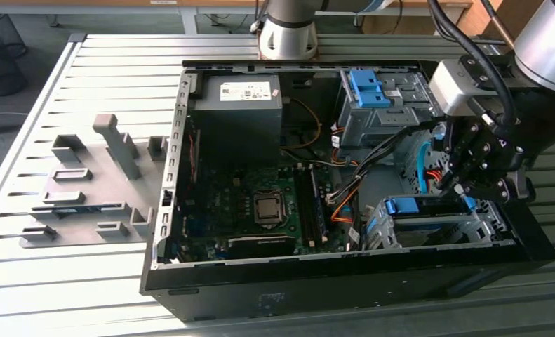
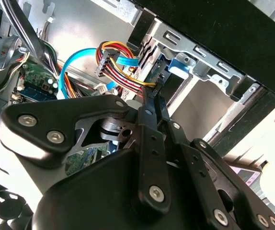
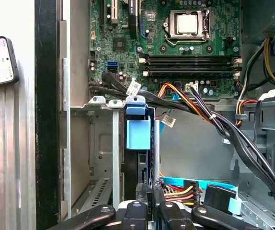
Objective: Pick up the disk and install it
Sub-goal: 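Insert the first disk wire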
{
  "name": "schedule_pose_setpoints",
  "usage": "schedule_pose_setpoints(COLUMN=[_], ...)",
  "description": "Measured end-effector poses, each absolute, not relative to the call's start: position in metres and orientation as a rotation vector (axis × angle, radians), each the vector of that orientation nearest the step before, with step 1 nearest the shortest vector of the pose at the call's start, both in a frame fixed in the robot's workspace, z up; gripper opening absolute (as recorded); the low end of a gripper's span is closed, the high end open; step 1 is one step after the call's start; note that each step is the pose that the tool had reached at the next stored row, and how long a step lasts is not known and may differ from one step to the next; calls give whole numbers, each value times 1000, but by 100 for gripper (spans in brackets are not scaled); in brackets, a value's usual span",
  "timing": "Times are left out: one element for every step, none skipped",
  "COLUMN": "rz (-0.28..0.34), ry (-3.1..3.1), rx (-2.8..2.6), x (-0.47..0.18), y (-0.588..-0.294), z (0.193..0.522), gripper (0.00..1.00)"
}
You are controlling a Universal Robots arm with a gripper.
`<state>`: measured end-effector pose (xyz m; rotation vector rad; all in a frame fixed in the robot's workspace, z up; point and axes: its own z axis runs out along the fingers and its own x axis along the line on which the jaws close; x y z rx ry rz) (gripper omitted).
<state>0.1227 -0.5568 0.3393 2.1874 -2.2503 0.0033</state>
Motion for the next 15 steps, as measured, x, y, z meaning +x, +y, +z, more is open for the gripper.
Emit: schedule_pose_setpoints(rz=[3,4,4,4,4,4,4,4,4,4,4,4,4,4,4], ry=[-2251,-2251,-2253,-2255,-2257,-2259,-2259,-2259,-2259,-2259,-2259,-2259,-2259,-2259,-2259], rx=[2187,2186,2184,2182,2180,2178,2178,2178,2178,2178,2178,2178,2178,2178,2178], x=[123,123,123,123,123,123,123,123,123,123,123,123,123,123,123], y=[-557,-557,-557,-557,-557,-557,-557,-557,-557,-557,-557,-557,-557,-557,-557], z=[339,339,339,339,338,338,338,337,337,336,336,336,335,335,335], gripper=[16,16,16,16,16,16,16,16,16,16,16,16,16,16,16])
